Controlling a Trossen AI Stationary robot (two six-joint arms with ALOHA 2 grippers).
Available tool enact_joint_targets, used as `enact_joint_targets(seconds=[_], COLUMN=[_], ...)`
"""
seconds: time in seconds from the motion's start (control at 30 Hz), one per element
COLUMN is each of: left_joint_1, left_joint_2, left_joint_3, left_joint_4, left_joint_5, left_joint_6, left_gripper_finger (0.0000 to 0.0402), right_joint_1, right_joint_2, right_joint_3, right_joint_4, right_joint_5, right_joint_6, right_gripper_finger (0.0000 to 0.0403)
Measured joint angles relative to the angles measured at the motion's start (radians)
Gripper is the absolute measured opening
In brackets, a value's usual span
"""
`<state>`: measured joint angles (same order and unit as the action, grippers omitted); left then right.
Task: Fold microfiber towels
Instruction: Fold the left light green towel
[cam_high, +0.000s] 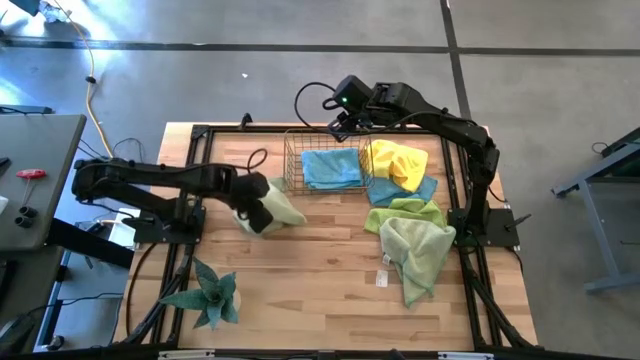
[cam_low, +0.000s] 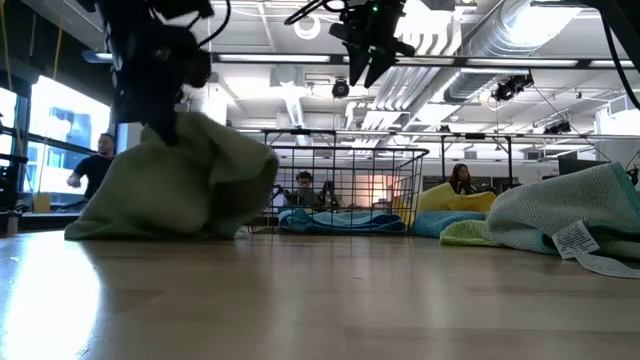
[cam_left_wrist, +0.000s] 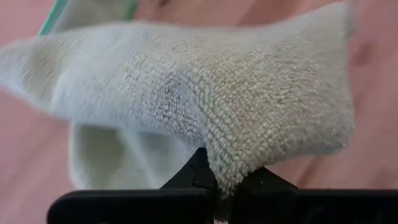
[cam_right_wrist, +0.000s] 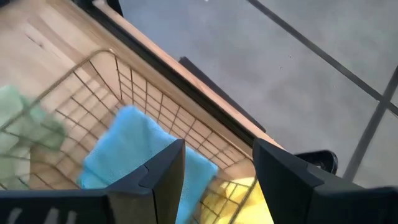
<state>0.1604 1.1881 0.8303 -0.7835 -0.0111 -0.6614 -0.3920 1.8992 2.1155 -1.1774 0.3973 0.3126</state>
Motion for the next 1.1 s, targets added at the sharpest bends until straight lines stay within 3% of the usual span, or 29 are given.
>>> enact_joint_targets(seconds=[0.33, 0.57, 0.8, 0.93, 1.0, 1.1], left_joint_1=[-0.177, -0.238, -0.251, -0.230, -0.217, -0.196], left_joint_2=[0.000, 0.000, 0.001, 0.001, 0.001, 0.001], left_joint_3=[0.000, 0.000, 0.000, 0.000, 0.000, 0.000], left_joint_4=[0.372, 0.531, 0.569, 0.561, 0.554, 0.526], left_joint_5=[-0.036, -0.081, -0.083, -0.083, -0.083, -0.083], left_joint_6=[-0.138, -0.150, -0.075, -0.068, -0.068, -0.068], left_gripper_finger=[0.0000, 0.0000, 0.0000, 0.0000, 0.0000, 0.0000], right_joint_1=[0.000, 0.000, 0.007, 0.015, 0.038, 0.114], right_joint_2=[0.000, 0.000, 0.001, 0.000, 0.000, 0.000], right_joint_3=[0.000, 0.000, 0.000, 0.000, 0.000, 0.000], right_joint_4=[0.156, 0.279, 0.275, 0.223, 0.185, 0.138], right_joint_5=[-0.032, -0.038, -0.170, -0.371, -0.438, -0.456], right_joint_6=[0.130, 0.109, 0.148, 0.153, 0.116, 0.012], right_gripper_finger=[0.0181, 0.0181, 0.0181, 0.0181, 0.0181, 0.0181])
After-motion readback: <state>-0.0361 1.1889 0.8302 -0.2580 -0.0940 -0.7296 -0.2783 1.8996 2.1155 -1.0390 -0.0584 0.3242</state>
